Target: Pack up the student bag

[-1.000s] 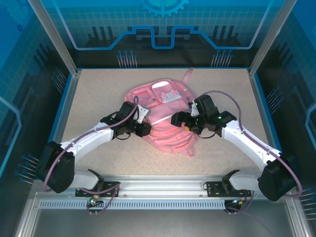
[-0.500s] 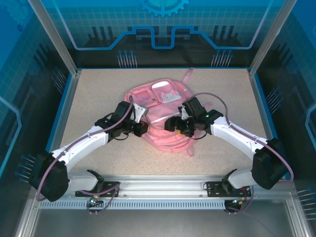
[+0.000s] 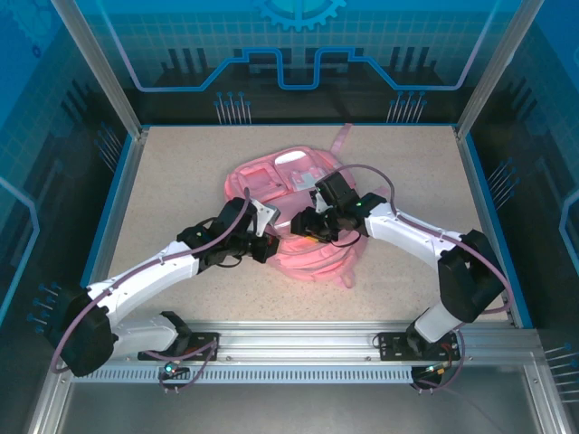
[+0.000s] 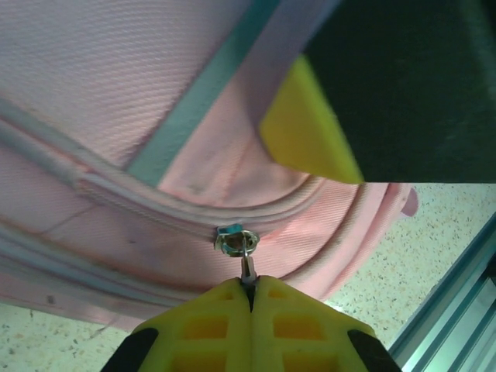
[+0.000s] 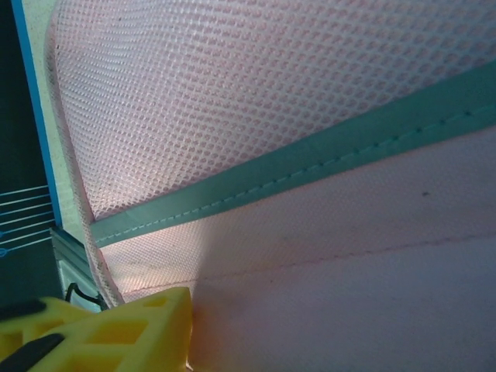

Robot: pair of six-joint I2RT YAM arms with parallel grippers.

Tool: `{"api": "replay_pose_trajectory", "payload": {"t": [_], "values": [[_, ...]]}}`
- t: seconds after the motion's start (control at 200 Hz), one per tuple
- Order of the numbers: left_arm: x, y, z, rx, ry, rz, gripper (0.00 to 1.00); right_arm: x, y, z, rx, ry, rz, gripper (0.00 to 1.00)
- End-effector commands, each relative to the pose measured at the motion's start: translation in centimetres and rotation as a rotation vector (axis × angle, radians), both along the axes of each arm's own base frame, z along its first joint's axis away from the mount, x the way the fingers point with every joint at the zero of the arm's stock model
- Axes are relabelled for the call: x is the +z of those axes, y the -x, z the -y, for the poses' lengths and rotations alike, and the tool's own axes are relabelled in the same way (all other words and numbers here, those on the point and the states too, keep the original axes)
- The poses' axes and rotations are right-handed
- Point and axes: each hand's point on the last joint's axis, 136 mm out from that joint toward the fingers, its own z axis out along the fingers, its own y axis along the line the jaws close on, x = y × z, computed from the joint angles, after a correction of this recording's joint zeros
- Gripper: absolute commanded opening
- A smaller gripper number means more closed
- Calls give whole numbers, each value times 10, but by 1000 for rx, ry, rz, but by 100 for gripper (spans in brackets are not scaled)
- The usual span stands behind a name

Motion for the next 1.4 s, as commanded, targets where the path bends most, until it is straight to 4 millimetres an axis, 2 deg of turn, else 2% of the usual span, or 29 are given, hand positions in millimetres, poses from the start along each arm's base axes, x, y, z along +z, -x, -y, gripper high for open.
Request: {"api": "replay_pose_trajectory", "payload": {"t": [0.0, 0.16, 0.25, 0.29, 0.395, 0.52, 0.595, 0.635, 0.825, 0.985, 1.111, 1.396], "values": [[23, 15, 30, -78, 115, 9, 0, 37, -10, -45, 79, -179, 96, 44], [27, 14, 57, -71, 216, -13, 0, 38, -6, -34, 54, -166, 101, 44], [27, 8, 56, -20, 205, -52, 2, 39, -5, -13, 23, -135, 117, 45], [31, 6, 56, -6, 196, -57, 8, 39, -4, 0, 6, -113, 122, 46], [42, 5, 50, 19, 185, -73, 37, 41, 1, 32, -20, -71, 153, 50], [53, -1, 31, 95, 198, -83, 53, 33, 14, 59, 11, 40, 167, 53], [60, -9, 14, 169, 222, -84, 64, 28, 24, 67, 40, 106, 178, 54], [62, -13, 3, 218, 231, -81, 67, 26, 28, 69, 55, 137, 191, 55], [59, -31, -55, 487, 233, -113, 75, 28, 44, 57, 156, 260, 289, 57], [53, -33, -71, 587, 232, -132, 80, 27, 54, 30, 248, 340, 338, 57], [47, -35, -81, 686, 233, -165, 79, 18, 55, 17, 264, 415, 343, 54], [34, -39, -52, 700, 430, -313, 68, 4, 56, -8, 280, 419, 313, 42]]}}
